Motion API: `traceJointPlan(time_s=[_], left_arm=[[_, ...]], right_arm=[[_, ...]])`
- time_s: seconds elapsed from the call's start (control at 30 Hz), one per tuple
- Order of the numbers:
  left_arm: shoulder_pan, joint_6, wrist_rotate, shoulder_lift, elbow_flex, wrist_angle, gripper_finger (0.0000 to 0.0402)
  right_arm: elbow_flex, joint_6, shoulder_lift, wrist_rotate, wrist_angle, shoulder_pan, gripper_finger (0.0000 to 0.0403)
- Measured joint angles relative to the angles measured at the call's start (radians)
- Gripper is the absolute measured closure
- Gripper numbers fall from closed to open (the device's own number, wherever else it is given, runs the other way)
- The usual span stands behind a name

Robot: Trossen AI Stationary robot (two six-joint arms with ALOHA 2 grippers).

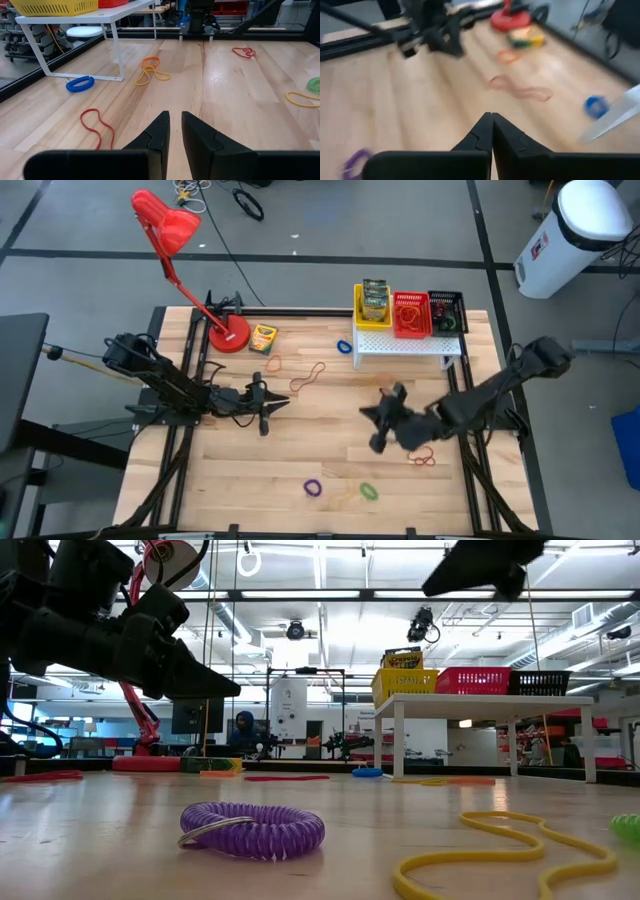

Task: Pick & Place Office Desk Supplies
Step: Put the green spring keychain on the black basket

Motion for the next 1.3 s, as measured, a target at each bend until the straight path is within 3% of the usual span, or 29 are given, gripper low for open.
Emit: traceJointPlan(time_s=[0.2,0.4,0.6,0.8,0.93,1.3], left_arm=[[0.0,0.0,0.0,0.0,0.0,0.006,0.0347],[0.0,0.0,0.0,0.0,0.0,0.003,0.0347],[0.0,0.0,0.0,0.0,0.0,0.005,0.0347],[0.0,0.0,0.0,0.0,0.0,0.005,0.0347],[0.0,0.0,0.0,0.0,0.0,0.003,0.0347],[0.0,0.0,0.0,0.0,0.0,0.002,0.0347]], right_arm=[[0.122,0.236,0.192,-0.057,-0.156,0.091,0.0398],[0.32,0.468,0.428,-0.332,-0.397,0.118,0.0375],[0.411,0.486,0.59,-0.574,-0.409,0.141,0.0297],[0.44,0.448,0.665,-0.619,-0.408,0.165,0.0254],[0.44,0.442,0.687,-0.635,-0.408,0.166,0.0265],[0.44,0.455,0.698,-0.653,-0.407,0.164,0.0342]])
